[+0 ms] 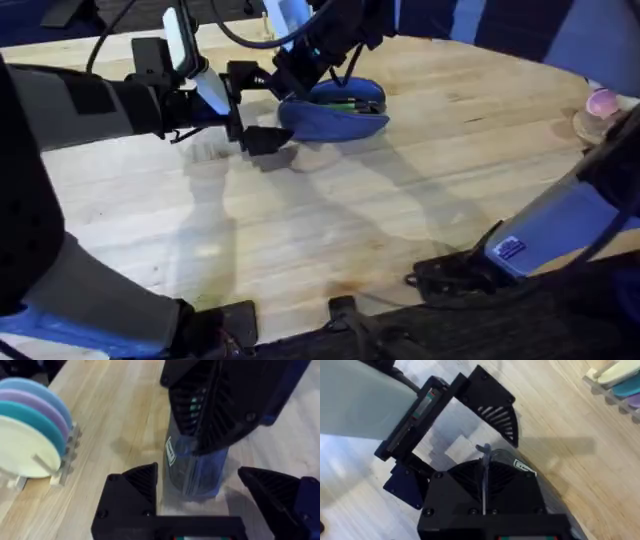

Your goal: Unzip the bag, pick up the pens from the table one at a time and place them inside, then zip the bag closed.

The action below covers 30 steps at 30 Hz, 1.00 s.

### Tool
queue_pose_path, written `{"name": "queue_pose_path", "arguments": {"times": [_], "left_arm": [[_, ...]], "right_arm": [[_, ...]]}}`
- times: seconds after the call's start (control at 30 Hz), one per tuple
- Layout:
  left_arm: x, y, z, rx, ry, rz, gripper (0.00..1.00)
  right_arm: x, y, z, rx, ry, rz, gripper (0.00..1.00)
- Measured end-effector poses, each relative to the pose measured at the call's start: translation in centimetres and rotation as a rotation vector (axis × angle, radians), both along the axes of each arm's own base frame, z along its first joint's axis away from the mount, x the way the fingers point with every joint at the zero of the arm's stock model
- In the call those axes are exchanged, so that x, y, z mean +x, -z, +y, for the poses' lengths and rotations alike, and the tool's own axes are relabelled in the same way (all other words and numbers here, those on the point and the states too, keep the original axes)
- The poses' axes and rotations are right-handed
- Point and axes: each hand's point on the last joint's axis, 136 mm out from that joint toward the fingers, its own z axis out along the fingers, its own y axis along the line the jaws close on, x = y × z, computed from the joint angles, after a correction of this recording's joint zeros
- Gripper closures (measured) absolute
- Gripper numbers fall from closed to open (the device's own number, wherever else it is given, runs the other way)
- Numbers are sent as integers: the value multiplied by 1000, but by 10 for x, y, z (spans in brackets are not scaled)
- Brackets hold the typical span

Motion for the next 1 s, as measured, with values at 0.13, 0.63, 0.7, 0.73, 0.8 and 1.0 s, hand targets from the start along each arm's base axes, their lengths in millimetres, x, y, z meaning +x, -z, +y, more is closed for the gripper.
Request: {"name": "queue_pose_path", "arguments": {"times": [0.13,0.63,0.7,0.73,0.8,1.0], "left_arm": [[-3,-2,-6,-9,18,0,7],[-2,0,-9,3,3,31,951],[-2,1,-9,4,2,32,953],[-2,1,-9,4,1,33,953],[-2,1,-9,4,1,33,955],[-2,0,-9,3,2,32,958]], "right_arm": [[0,0,0,0,0,0,971],[-1,1,0,-2,-2,5,971],[-2,1,0,-2,-3,6,971],[-2,1,0,-2,-3,6,971],[-1,1,0,-2,-2,6,971],[1,-5,-14,0,27,13,971]]}}
